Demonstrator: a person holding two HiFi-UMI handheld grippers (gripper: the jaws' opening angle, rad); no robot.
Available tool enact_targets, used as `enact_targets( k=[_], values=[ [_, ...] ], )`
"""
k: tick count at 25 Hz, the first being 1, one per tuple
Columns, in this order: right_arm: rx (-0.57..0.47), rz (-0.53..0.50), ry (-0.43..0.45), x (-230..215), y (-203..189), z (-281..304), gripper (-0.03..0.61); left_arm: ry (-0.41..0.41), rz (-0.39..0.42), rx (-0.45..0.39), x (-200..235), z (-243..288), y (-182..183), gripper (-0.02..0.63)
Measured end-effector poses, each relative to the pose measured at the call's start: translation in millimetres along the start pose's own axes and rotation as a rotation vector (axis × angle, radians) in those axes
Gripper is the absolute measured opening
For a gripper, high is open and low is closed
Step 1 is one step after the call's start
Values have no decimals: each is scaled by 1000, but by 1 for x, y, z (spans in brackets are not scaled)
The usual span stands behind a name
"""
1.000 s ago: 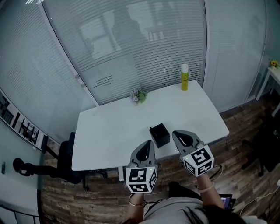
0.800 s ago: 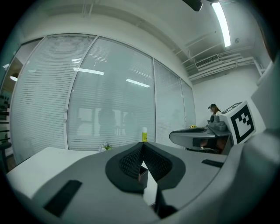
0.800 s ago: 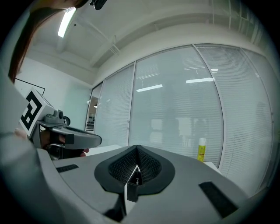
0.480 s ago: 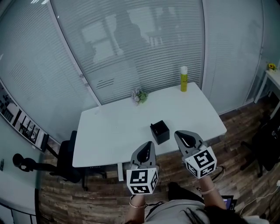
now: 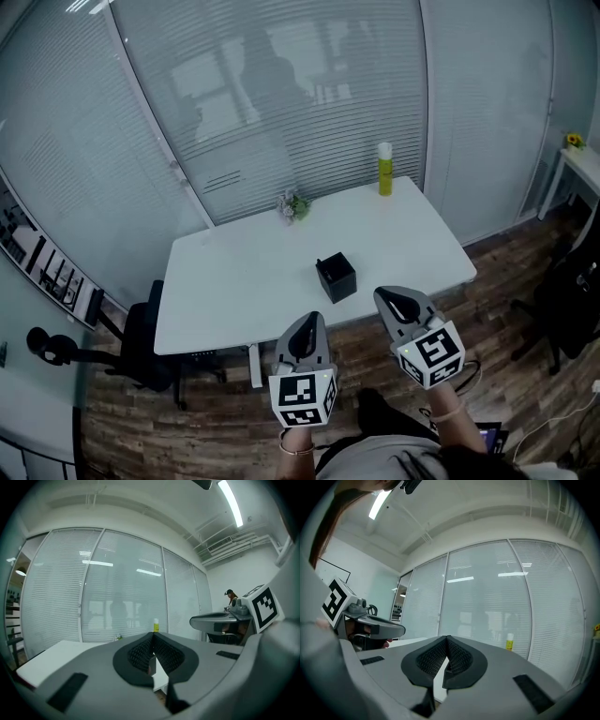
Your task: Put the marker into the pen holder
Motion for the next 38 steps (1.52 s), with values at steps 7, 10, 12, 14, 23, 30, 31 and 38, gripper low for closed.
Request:
enact_targets(
  k=[7,10,12,14,23,30,31,38],
  values=[
    [-8,-6,-4,10,0,-22,26,0,-6,-10,-15,-23,-1,18],
    [-9,-17,-3,14,1,-32,26,-4,-9,-6,-21,-30,-3,18],
    [-13,-20,-9,14,2,-38,26,-12,-10,-8,-26,-33,-2,18],
    [-14,-14,-21,13,2,-42,26,-19,-7,-10,-29,-34,-1,18],
    [-37,-36,-25,21,6,-54,26,-29,-12,-10,-39,-46,-5,18],
    [-27,-35,-15,24,3,-55,26,-40,-3,-9,-44,-46,-5,18],
    [-26,-34,-14,24,2,-55,26,-42,-3,-10,-45,-46,-5,18],
    [-22,-28,-24,23,2,-57,26,-55,-12,-9,-47,-42,-4,18]
  ],
)
Point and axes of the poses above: the fingertips, and each gripper's own axes: z forward along the fingers, x to its left, y out of its top, the point moved 4 cm from there along -z, backward along the fingers, and after that the axes turned 2 degrees about z, right-handed, at the moved point
